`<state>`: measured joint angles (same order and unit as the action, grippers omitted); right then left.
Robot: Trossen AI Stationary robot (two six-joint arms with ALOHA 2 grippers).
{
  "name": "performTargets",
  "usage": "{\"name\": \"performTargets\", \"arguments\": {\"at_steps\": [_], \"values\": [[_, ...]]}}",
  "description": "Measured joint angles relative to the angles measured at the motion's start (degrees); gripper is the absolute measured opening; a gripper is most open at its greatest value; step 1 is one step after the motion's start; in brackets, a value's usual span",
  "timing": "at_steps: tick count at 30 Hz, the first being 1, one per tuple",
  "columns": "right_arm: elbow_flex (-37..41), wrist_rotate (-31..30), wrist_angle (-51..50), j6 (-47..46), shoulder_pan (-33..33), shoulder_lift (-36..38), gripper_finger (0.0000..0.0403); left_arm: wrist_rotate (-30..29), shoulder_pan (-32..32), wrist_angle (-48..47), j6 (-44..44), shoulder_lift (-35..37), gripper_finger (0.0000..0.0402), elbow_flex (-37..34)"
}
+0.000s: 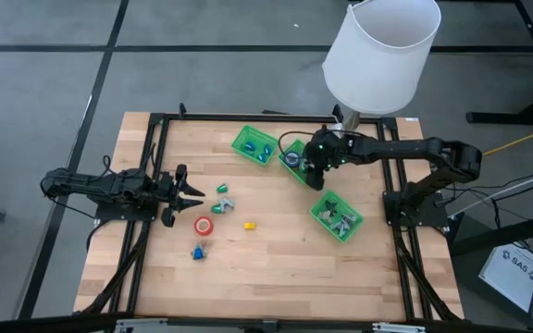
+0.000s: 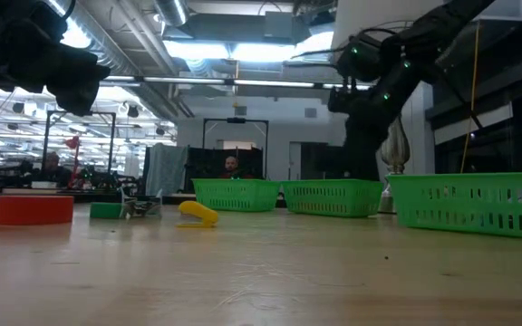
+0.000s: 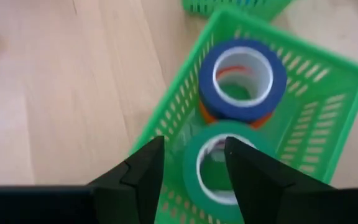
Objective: Pick and place Stapler, Stapler remover, tape
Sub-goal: Put the red tape into the middle basket
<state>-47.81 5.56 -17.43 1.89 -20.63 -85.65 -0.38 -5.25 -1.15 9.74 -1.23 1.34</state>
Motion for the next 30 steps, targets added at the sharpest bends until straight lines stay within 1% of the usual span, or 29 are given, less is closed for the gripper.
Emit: {"name": "performTargets", "arguments": {"at_steps": [3, 8, 12, 16, 20, 26, 30], "values": [[-3.64, -0.04, -2.48, 0.0, 0.92, 0.0, 0.0173, -0.01, 0.0, 0.0, 0.0, 0.01, 0.0107, -0.01], [-9.52, 0.0, -4.0, 2.81, 4.66, 0.0, 0.017, 0.0, -0.01, 0.0, 0.0, 0.0, 0.0107, 0.0], [-12.75, 0.02, -3.9, 3.01, 7.2, 0.0, 0.0172, 0.0, 0.01, 0.0, 0.0, 0.0, 0.0107, 0.0], [-14.94, 0.01, -3.73, 2.19, 8.23, 0.0, 0.0172, 0.0, -0.01, 0.0, 0.0, 0.01, 0.0107, 0.0], [-15.9, 0.02, -1.87, -0.02, 8.89, 0.0, 0.0172, 0.0, -0.01, 0.0, 0.0, 0.0, 0.0107, -0.02], [-15.96, -0.36, 4.39, -5.87, 10.82, 0.0, 0.0172, 0.0, 0.01, 0.0, 0.0, 0.01, 0.0107, -0.02], [-15.96, -5.24, 6.31, -10.6, 13.72, 0.0, 0.0172, 0.0, -0.01, 0.0, 0.0, 0.0, 0.0107, 0.0]]}}
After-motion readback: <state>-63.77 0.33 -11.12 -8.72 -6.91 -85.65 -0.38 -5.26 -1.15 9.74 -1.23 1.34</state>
